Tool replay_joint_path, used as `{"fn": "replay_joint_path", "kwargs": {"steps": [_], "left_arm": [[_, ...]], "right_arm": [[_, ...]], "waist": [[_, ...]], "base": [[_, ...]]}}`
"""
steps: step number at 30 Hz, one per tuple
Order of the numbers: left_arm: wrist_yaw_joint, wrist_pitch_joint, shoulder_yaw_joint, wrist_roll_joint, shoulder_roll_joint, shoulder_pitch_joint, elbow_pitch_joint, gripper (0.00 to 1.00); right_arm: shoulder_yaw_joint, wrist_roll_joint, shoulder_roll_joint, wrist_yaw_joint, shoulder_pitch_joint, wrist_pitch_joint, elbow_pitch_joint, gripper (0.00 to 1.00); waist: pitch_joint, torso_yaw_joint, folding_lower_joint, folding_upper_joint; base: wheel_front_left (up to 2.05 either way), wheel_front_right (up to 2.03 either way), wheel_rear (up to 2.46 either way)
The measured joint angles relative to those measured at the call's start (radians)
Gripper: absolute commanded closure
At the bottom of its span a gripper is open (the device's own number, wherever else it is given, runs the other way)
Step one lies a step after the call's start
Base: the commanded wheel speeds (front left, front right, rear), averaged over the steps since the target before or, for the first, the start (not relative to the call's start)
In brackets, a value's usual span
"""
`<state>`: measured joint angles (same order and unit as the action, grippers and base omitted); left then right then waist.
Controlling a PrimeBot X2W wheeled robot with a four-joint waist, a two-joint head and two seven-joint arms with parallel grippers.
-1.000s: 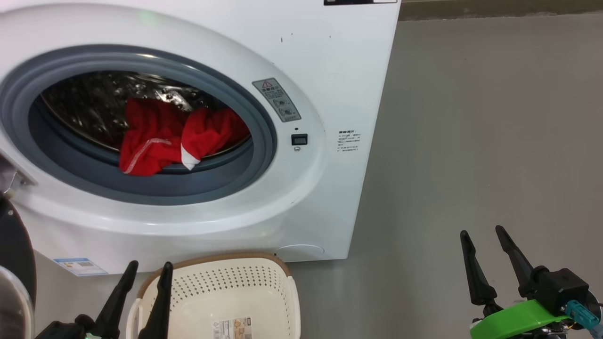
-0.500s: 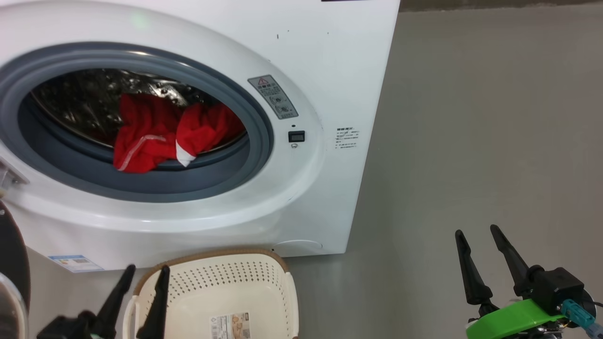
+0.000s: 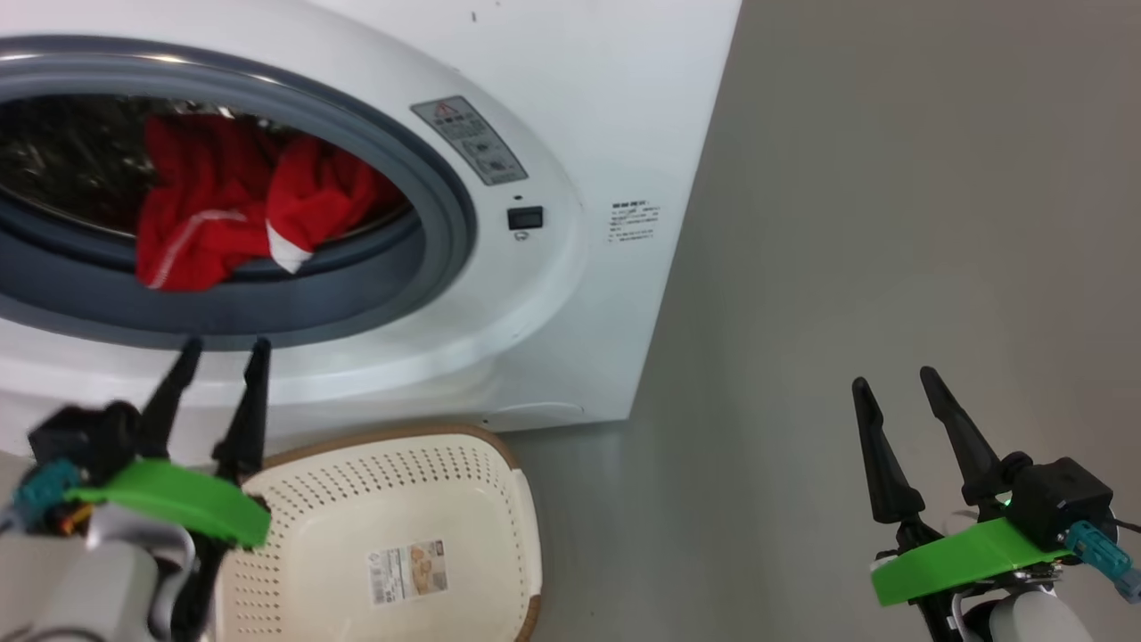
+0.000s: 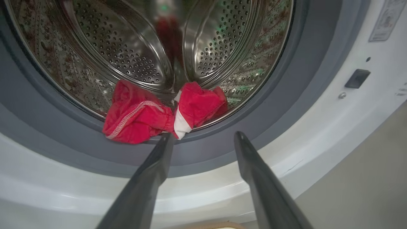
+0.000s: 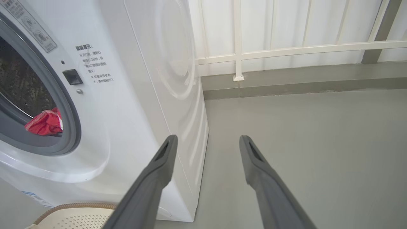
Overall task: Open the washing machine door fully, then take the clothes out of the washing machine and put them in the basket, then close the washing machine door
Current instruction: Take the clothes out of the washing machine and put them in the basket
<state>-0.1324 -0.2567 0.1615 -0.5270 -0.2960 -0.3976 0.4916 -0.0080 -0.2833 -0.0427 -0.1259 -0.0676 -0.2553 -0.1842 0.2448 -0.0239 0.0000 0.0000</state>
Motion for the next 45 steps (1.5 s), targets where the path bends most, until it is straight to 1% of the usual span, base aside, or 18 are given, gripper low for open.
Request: {"fn": "replay_joint_path", "kwargs": {"steps": [10, 15, 21, 31, 34, 39, 40, 41, 42, 43, 44, 45], "left_arm": [[0.0, 0.0, 0.115, -0.073, -0.094, -0.281, 0.184, 0.0], [0.0, 0.0, 0.166, -0.122, -0.135, -0.382, 0.283, 0.0], [0.0, 0.0, 0.233, -0.167, -0.169, -0.485, 0.35, 0.0], [0.0, 0.0, 0.323, -0.21, -0.207, -0.583, 0.449, 0.0], [0.0, 0.0, 0.338, -0.237, -0.231, -0.611, 0.478, 0.0], [0.0, 0.0, 0.4, -0.267, -0.237, -0.616, 0.514, 0.0], [0.0, 0.0, 0.415, -0.28, -0.237, -0.616, 0.517, 0.43], [0.0, 0.0, 0.426, -0.291, -0.237, -0.616, 0.52, 0.62], [0.0, 0.0, 0.432, -0.3, -0.238, -0.617, 0.523, 0.66], [0.0, 0.0, 0.441, -0.307, -0.241, -0.617, 0.528, 0.81], [0.0, 0.0, 0.449, -0.312, -0.244, -0.618, 0.53, 1.0], [0.0, 0.0, 0.455, -0.315, -0.246, -0.621, 0.532, 1.0]], "right_arm": [[0.02, -0.016, 0.0, 0.0, -0.049, 0.0, 0.029, 0.0], [0.03, -0.021, 0.0, 0.0, -0.071, 0.0, 0.034, 0.0], [0.047, -0.026, 0.0, 0.0, -0.091, 0.0, 0.046, 0.0], [0.092, -0.043, 0.0, 0.0, -0.122, 0.0, 0.057, 0.0], [0.107, -0.054, -0.001, 0.0, -0.122, 0.0, 0.058, 0.0], [0.115, -0.059, -0.001, 0.0, -0.122, 0.0, 0.063, 0.0], [0.116, -0.059, -0.001, 0.0, -0.122, 0.0, 0.063, 0.0], [0.115, -0.059, -0.001, 0.0, -0.122, 0.0, 0.063, 0.0], [0.115, -0.059, -0.001, 0.0, -0.122, 0.0, 0.063, 0.0], [0.116, -0.059, -0.001, 0.0, -0.122, 0.0, 0.063, 0.0], [0.116, -0.059, -0.001, 0.0, -0.122, 0.0, 0.063, 0.0], [0.116, -0.059, -0.001, 0.0, -0.122, 0.0, 0.064, 0.0]], "waist": [[0.118, -0.055, 0.0, 0.0], [0.168, -0.084, 0.0, 0.0], [0.216, -0.114, 0.0, 0.0], [0.258, -0.164, 0.0, 0.0], [0.265, -0.187, 0.0, 0.0], [0.267, -0.207, 0.0, 0.0], [0.266, -0.209, 0.0, 0.0], [0.265, -0.21, 0.0, 0.0], [0.264, -0.211, 0.0, 0.0], [0.262, -0.211, 0.0, 0.0], [0.261, -0.211, 0.0, 0.0], [0.26, -0.211, 0.0, 0.0]], "base": [[0.0, 0.0, 0.0], [0.0, 0.0, 0.0], [0.0, 0.0, 0.0], [0.0, 0.0, 0.0], [0.0, 0.0, 0.0], [0.0, 0.0, 0.0], [0.0, 0.0, 0.0], [0.0, 0.0, 0.0], [0.0, 0.0, 0.0], [0.0, 0.0, 0.0], [0.0, 0.0, 0.0], [0.0, 0.0, 0.0]]}}
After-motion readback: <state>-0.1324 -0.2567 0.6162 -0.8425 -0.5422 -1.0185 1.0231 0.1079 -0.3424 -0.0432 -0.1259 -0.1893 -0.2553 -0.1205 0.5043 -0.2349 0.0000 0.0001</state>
